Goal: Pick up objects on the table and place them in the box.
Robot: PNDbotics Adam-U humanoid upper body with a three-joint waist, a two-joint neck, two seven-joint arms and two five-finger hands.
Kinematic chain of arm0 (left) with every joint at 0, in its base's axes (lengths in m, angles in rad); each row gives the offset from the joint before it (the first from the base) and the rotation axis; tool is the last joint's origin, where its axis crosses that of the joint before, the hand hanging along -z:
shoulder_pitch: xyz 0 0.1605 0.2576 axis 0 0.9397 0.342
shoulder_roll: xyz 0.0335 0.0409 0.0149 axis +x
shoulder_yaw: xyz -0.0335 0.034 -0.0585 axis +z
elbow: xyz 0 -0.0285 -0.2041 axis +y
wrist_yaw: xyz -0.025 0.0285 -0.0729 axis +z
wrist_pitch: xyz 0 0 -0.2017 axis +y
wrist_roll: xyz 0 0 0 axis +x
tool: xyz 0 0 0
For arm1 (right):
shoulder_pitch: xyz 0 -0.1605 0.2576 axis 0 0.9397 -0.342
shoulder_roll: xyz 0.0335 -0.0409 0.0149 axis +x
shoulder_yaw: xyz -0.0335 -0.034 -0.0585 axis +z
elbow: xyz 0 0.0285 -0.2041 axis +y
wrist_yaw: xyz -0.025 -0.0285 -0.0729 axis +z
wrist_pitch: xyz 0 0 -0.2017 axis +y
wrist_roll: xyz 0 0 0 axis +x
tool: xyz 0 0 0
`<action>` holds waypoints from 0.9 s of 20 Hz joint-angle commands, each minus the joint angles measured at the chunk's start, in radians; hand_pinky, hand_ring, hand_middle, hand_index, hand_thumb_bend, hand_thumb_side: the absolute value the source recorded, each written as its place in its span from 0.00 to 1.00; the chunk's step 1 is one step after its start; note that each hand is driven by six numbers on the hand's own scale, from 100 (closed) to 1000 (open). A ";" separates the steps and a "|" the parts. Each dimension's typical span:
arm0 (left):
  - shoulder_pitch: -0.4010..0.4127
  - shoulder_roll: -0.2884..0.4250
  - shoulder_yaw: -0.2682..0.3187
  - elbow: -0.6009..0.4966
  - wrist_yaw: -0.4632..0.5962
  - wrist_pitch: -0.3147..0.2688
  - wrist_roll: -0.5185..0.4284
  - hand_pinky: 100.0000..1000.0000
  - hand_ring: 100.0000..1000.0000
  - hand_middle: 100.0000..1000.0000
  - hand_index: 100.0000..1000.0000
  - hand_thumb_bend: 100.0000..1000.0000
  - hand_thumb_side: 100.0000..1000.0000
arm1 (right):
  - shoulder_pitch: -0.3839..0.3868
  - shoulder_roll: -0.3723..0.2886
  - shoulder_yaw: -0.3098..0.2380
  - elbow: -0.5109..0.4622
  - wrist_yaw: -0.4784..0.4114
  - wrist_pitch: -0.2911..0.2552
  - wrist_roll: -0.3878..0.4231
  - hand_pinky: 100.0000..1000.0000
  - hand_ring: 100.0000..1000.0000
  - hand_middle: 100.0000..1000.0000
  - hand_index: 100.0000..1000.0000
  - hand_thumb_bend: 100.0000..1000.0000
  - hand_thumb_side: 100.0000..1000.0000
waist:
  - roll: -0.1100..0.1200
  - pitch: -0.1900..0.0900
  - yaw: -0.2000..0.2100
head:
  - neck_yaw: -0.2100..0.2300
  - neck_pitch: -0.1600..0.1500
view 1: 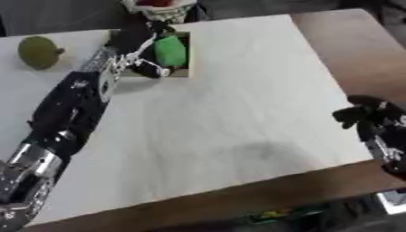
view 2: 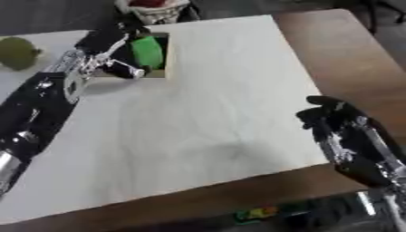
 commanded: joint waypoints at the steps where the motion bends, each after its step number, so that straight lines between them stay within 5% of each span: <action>1: -0.024 0.033 0.013 -0.024 0.016 0.007 0.008 0.73 0.70 0.77 0.90 0.41 0.31 | -0.011 -0.007 -0.002 -0.008 -0.008 -0.001 0.003 0.75 0.72 0.45 0.83 0.00 0.41 | -0.001 -0.016 0.003 | -0.005 0.005; 6: -0.026 0.107 0.012 -0.105 0.151 -0.017 -0.071 0.72 0.68 0.74 0.89 0.33 0.29 | -0.009 -0.010 -0.007 -0.007 -0.005 -0.002 -0.001 0.75 0.72 0.45 0.83 0.00 0.41 | -0.002 -0.018 0.013 | -0.017 0.005; 9: -0.026 0.170 0.013 -0.174 0.225 -0.016 -0.152 0.73 0.70 0.76 0.90 0.38 0.34 | -0.007 -0.012 -0.010 -0.006 -0.003 -0.003 -0.004 0.75 0.72 0.45 0.83 0.00 0.41 | -0.002 -0.019 0.020 | -0.024 0.005; 12: -0.020 0.231 0.040 -0.192 0.252 0.027 -0.188 0.73 0.70 0.76 0.91 0.38 0.35 | -0.004 -0.015 -0.014 -0.006 -0.001 -0.004 -0.007 0.75 0.72 0.45 0.83 0.00 0.41 | -0.002 -0.019 0.030 | -0.031 0.005; 18: -0.013 0.292 0.136 -0.047 0.267 0.164 -0.127 0.70 0.67 0.74 0.90 0.29 0.34 | 0.000 -0.018 -0.017 -0.005 0.002 -0.006 -0.011 0.75 0.72 0.45 0.83 0.00 0.41 | -0.004 -0.017 0.038 | -0.038 0.005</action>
